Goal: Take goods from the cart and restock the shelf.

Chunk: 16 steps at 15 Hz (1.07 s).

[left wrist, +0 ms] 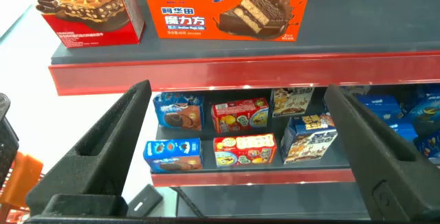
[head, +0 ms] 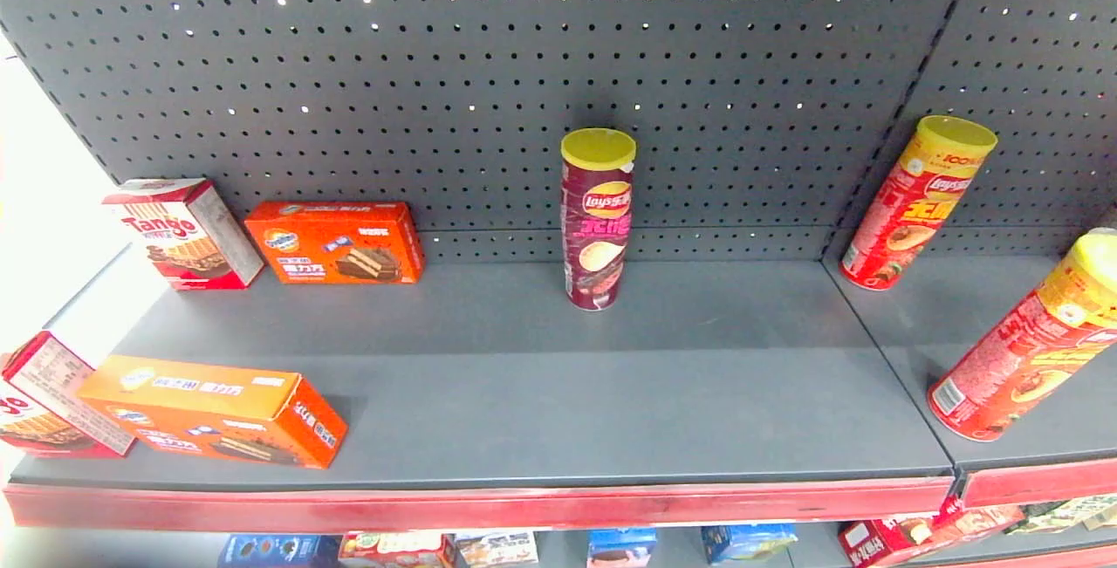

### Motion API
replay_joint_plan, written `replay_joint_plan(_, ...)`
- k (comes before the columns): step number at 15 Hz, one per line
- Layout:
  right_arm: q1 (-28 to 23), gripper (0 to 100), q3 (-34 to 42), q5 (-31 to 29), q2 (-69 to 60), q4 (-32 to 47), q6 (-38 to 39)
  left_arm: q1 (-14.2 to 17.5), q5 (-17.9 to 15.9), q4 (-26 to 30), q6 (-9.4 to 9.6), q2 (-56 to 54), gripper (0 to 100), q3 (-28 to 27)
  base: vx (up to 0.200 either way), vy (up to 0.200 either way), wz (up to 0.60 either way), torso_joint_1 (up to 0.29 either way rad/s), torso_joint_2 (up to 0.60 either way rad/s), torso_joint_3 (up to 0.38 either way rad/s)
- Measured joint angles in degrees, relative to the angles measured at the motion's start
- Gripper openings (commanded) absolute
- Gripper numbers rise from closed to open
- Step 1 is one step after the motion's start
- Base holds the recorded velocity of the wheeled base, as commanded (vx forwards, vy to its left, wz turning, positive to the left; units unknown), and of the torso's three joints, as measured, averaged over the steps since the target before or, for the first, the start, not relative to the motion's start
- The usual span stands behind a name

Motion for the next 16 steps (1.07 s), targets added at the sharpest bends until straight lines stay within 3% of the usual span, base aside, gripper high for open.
replay_joint_plan(8, 0.0, 100, 0.0, 0.0, 0.0, -0.05, 0.0, 0.06, -0.18, 0.04, -0.52, 0.0, 100, 0.0, 0.0, 0.0, 0.0, 0.0, 0.0, 0.0)
replay_joint_plan(16, 0.0, 100, 0.0, -0.07, 0.0, -0.02, 0.1, 0.06, -0.18, 0.06, -0.52, 0.02, 100, 0.0, 0.0, 0.0, 0.6, 0.005, 0.0, 0.002)
